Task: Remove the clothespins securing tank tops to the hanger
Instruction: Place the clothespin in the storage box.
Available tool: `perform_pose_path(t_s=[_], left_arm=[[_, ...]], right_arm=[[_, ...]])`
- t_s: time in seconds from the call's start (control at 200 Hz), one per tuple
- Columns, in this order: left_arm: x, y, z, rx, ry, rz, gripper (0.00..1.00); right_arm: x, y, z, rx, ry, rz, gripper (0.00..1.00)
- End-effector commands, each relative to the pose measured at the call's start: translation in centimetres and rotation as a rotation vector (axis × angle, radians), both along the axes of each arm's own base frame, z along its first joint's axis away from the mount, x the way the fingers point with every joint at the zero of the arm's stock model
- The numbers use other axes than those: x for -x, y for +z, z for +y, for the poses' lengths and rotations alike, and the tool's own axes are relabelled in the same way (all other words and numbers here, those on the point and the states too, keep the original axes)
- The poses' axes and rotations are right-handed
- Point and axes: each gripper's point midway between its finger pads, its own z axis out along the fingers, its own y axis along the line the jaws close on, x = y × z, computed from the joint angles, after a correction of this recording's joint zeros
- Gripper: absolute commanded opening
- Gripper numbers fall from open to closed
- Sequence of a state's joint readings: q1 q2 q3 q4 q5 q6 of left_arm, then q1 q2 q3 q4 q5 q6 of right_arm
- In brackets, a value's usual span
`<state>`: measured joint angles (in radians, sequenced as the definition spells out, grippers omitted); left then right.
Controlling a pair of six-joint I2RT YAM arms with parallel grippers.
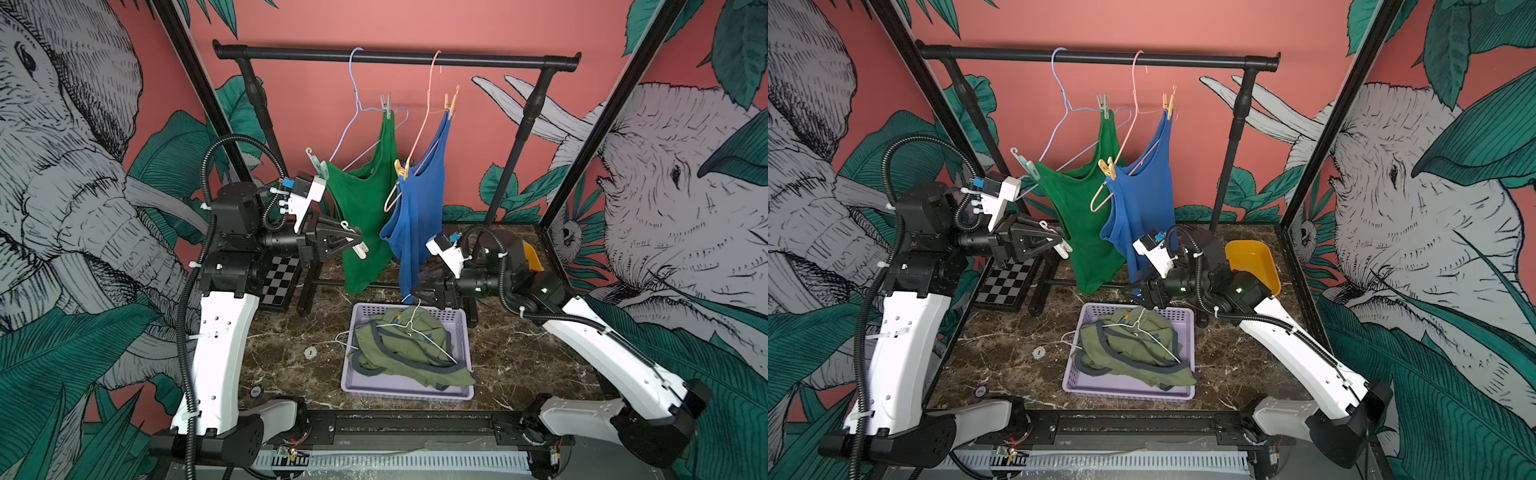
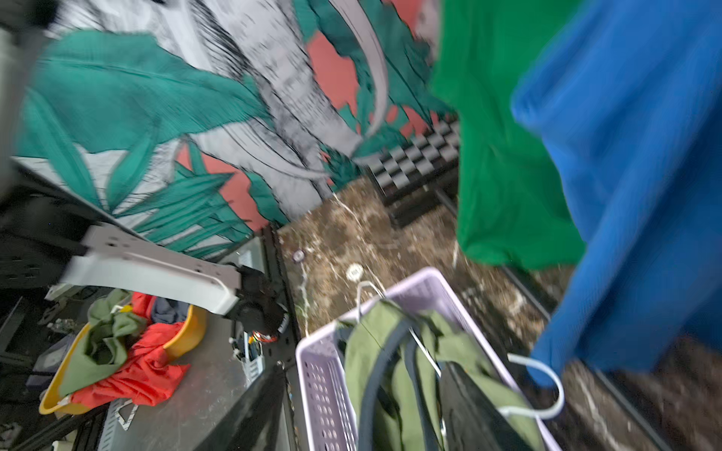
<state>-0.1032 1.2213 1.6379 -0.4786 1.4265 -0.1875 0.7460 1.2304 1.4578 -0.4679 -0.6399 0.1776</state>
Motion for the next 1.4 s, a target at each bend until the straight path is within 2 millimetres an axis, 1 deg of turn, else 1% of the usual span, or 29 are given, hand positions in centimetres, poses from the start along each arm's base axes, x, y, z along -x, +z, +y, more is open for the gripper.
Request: perform_pose_path(t_s=[0.0, 0.075, 0.215, 0.325, 0.42, 0.535, 0.69, 0.755, 0.765, 0.795, 0.94, 1.13, 1.21, 1.31, 1.395], left_arm=[[0.1, 0.4, -0.1, 0.005, 0.006, -0.016, 0.00], [0.0, 0.4, -0.2, 0.003, 0.017, -0.017, 0.00], [-0.2, 0.4, -0.2, 0.003, 0.030, -0.014, 0.00], [-0.1, 0.3, -0.3, 0.003, 0.031, -0.016, 0.00], [0.0, 0.5, -0.3, 0.005, 0.029, -0.019, 0.00], [0.3, 0.5, -0.4, 0.006, 0.018, -0.016, 0.00], [0.4, 0.0, -0.5, 0.005, 0.010, -0.008, 0.00], [0.5, -0.1, -0.5, 0.004, 0.009, -0.006, 0.00], [0.5, -0.1, -0.5, 0.004, 0.008, -0.006, 0.00], [0.6, -0.1, -0.5, 0.004, 0.008, -0.006, 0.00], [1.0, 0.5, -0.5, 0.008, 0.002, -0.018, 0.00], [1.4, 1.1, -0.5, 0.012, -0.003, -0.036, 0.00], [1.4, 1.1, -0.5, 0.012, -0.008, -0.031, 0.00], [1.5, 0.8, -0.6, 0.011, -0.017, -0.024, 0.00], [1.9, 0.9, -0.6, 0.012, -0.024, -0.029, 0.00]], right_arm=[[1.4, 5.6, 0.6, -0.095, 0.045, -0.109, 0.67], [1.3, 7.3, 1.5, -0.118, 0.050, -0.144, 0.67], [0.2, 8.4, 3.9, -0.092, 0.011, -0.216, 0.68], [-0.4, 8.8, 5.8, -0.075, 0.008, -0.250, 0.68], [-0.8, 9.0, 6.9, -0.064, 0.006, -0.272, 0.68], [-1.2, 9.2, 7.8, -0.059, 0.005, -0.292, 0.68], [-0.7, 9.7, 8.9, -0.074, 0.047, -0.287, 0.68], [-0.3, 10.2, 8.8, -0.083, 0.052, -0.294, 0.67], [-0.7, 9.5, 9.5, -0.068, 0.055, -0.284, 0.67], [-1.0, 9.0, 9.8, -0.058, 0.059, -0.277, 0.66], [-1.0, 8.4, 10.6, -0.043, 0.077, -0.263, 0.61], [-0.6, 8.0, 10.8, -0.039, 0.090, -0.260, 0.55], [-0.5, 8.1, 10.8, -0.040, 0.093, -0.263, 0.50], [-0.5, 8.2, 10.8, -0.041, 0.093, -0.265, 0.42], [-0.5, 8.0, 11.0, -0.037, 0.098, -0.263, 0.32]])
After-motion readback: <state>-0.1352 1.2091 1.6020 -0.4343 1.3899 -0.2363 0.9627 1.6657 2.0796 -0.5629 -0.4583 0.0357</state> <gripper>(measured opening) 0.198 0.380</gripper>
